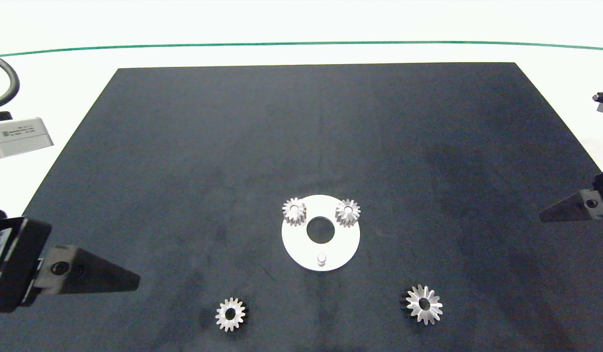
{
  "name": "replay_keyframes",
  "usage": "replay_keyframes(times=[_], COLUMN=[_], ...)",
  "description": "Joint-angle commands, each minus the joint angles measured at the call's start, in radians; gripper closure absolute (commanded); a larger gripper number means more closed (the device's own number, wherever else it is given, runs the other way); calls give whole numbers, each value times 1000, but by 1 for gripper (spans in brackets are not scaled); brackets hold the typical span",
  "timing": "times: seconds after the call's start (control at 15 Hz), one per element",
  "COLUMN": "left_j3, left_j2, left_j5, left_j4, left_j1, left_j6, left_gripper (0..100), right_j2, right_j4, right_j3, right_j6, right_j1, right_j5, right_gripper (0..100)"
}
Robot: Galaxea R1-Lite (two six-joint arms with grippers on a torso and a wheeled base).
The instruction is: Remove an incorrectly installed larger gear and replace it with the correct smaller gear
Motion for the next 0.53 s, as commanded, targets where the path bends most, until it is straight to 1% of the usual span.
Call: replay_keyframes(times=[0.07,0.13,0.2,0.33,0.4,0.47,0.53], left_j3=[105,148,181,192,207,215,224], left_j2=[22,30,28,36,56,73,94], left_j5=[69,95,103,101,115,157,201], left_j4=[-81,-128,-170,-192,-195,-204,-218], left_j1=[-94,-118,-132,-146,-172,-182,-207], left_j6=[-47,-65,-79,-100,-108,-119,-139], left_gripper=[0,0,0,0,0,0,0], right_j2=[1,2,4,5,5,7,9], right_j4=[6,6,6,2,2,2,1], right_j3=[3,5,6,6,6,6,6], right_j6=[1,1,1,1,1,1,1], right_j1=[2,2,0,-2,-2,-2,0], right_j5=[-1,-1,-2,-1,-2,-1,-1], right_gripper=[9,9,9,9,9,9,9])
